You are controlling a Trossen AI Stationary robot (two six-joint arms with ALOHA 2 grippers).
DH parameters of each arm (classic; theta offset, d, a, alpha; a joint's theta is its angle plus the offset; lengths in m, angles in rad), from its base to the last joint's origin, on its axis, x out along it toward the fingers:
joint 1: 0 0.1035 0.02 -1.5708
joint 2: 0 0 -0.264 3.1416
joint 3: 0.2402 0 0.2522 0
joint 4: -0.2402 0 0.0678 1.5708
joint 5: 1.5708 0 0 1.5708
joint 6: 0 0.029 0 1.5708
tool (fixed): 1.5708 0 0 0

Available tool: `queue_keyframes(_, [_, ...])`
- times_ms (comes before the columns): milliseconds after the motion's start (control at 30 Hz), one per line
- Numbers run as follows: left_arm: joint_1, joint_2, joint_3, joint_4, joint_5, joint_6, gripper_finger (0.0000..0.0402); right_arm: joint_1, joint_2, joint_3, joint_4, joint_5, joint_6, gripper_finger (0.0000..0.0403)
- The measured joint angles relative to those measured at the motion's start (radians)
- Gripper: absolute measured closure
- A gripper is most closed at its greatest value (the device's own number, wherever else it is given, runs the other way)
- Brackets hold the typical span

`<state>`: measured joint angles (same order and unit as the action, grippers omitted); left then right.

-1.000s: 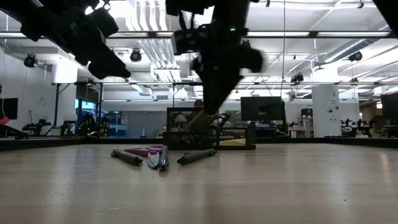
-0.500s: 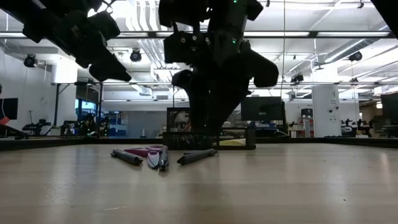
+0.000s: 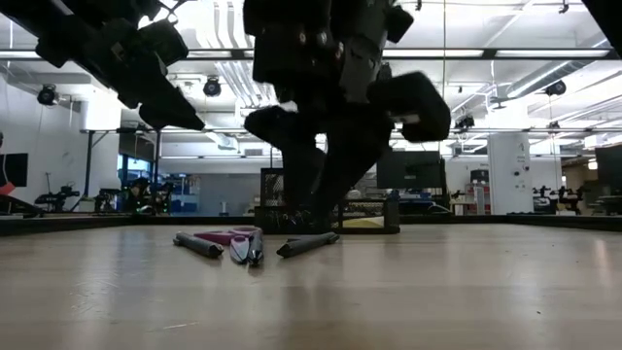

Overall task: Pick and place office supplies into organizer
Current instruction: Put the right black pen into the black desk organizer

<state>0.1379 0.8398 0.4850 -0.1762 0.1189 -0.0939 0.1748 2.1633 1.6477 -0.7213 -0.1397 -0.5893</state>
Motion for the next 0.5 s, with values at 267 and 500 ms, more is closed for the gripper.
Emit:
queue_keyframes(267, [0.000, 0.000, 0.006, 0.008, 0.000, 0.000, 0.0231, -0.017, 0.055, -0.007, 0.004, -0.023, -0.034, 0.0261])
queue_keyframes(500, [0.000, -0.003, 0.006, 0.002, 0.000, -0.005, 0.0231, -0.042, 0.068, 0.001, -0.013, -0.034, -0.024, 0.0263])
